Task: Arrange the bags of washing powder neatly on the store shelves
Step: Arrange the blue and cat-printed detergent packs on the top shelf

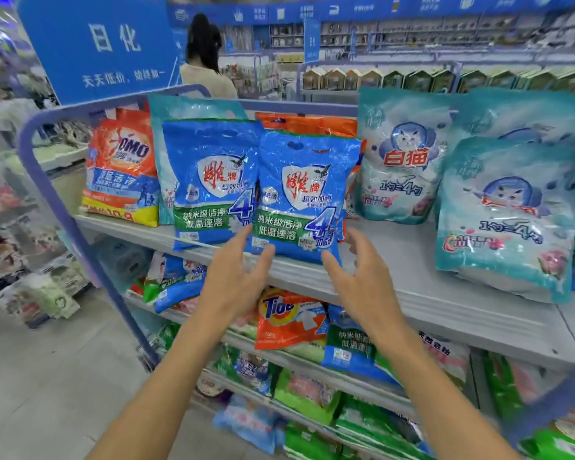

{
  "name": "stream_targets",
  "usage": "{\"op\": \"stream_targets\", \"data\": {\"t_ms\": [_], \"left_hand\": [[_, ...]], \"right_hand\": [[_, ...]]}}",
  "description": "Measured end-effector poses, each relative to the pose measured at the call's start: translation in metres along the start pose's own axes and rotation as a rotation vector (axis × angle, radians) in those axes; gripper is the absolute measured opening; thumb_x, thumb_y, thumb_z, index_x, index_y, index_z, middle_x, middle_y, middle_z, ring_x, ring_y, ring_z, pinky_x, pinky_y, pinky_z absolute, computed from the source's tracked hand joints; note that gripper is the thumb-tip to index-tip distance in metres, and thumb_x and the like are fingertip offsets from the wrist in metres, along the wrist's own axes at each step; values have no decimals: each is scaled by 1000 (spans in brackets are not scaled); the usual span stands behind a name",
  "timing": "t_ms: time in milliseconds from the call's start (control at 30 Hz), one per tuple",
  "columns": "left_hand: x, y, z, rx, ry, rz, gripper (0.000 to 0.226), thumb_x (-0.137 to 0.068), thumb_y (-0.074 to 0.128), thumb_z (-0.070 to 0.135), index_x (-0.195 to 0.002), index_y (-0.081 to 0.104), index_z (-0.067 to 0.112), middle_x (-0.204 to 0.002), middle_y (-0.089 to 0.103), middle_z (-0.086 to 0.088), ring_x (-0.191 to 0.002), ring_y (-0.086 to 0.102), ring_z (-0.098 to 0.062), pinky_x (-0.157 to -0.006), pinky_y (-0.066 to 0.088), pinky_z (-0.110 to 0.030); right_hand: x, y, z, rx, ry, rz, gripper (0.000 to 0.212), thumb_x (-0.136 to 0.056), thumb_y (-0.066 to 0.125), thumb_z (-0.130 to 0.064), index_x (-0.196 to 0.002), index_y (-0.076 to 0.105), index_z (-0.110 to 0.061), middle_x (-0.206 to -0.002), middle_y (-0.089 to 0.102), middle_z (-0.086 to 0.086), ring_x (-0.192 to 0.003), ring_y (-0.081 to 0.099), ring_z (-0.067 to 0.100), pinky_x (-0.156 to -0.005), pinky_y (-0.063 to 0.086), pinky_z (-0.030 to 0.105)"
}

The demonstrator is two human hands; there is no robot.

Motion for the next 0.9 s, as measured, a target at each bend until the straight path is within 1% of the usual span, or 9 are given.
{"op": "stream_targets", "data": {"t_ms": [200, 300, 367, 433, 567, 700, 767, 833, 900], "left_hand": [[-86, 25, -19, 42, -90, -118, 86, -93, 47, 73, -156, 31, 17, -157, 40, -7, -142, 41, -28, -117, 36, -50], [-104, 30, -26, 4, -70, -120, 78, -94, 48, 69, -149, 41, 15, -139, 45, -7, -127, 50, -27, -108, 42, -48], [-113, 32, -28, -22, -50, -114, 74, -95, 49, 66, -146, 44, 13, -134, 45, -7, -124, 50, -27, -107, 43, -47], [-120, 31, -29, 1, -48, -117, 70, -95, 54, 63, -142, 48, 11, -133, 47, -8, -122, 52, -28, -104, 45, -45], [-124, 32, -30, 250, -119, -190, 68, -92, 62, 59, -142, 54, 14, -134, 58, -2, -117, 57, -18, -99, 45, -37], [-116, 36, -24, 492, -163, -281, 73, -81, 68, 71, -136, 59, 24, -129, 63, 8, -115, 59, -11, -94, 43, -33], [-108, 39, -9, 571, -138, -348, 66, -77, 74, 66, -129, 61, 27, -116, 66, 16, -103, 62, 3, -87, 46, -22], [-95, 45, 9, 651, -96, -480, 36, -80, 78, 49, -106, 58, 36, -88, 66, 31, -75, 62, 20, -68, 46, -6], [-79, 51, 28, 733, -87, -590, 43, -70, 87, 50, -99, 58, 38, -78, 73, 29, -72, 68, 13, -76, 54, -17]], "right_hand": [[-69, 31, 14, -189, 152, -6, 49, -88, 78, -37, -127, 48, -32, -116, 67, -21, -97, 66, -3, -79, 54, 22], [-87, 43, 24, -153, 180, 12, 54, -86, 81, -32, -127, 47, -31, -121, 68, -15, -105, 68, 6, -92, 55, 31], [-94, 49, 30, -197, 171, 19, 47, -88, 79, -24, -125, 52, -35, -120, 70, -17, -104, 68, -1, -90, 55, 21], [-96, 53, 33, -293, 203, 21, 39, -91, 77, -19, -121, 56, -33, -115, 73, -15, -93, 70, -7, -72, 53, 10], [-94, 40, 43, -528, 298, 129, 29, -94, 72, -12, -122, 65, -14, -98, 79, -8, -82, 76, 6, -65, 57, 20], [-75, 15, 29, -576, 259, 227, 20, -93, 72, -10, -113, 71, -17, -97, 80, -4, -84, 76, 11, -69, 59, 24], [-59, 2, 15, -591, 221, 269, 16, -93, 72, -9, -105, 71, -19, -89, 80, -6, -78, 75, 9, -64, 58, 22], [-41, -10, 5, -594, 196, 293, 13, -93, 71, -9, -103, 71, -18, -88, 80, -5, -76, 75, 10, -64, 58, 23], [-20, -24, -4, -598, 177, 319, 14, -90, 74, -14, -103, 73, -18, -94, 80, -2, -81, 75, 13, -70, 61, 29]]}}
Point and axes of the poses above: each hand's wrist, its own x-axis away from the middle knuckle, its own y-axis out of the palm, z = x × y, the point moved 10 cm from there along -x, towards the middle knuckle
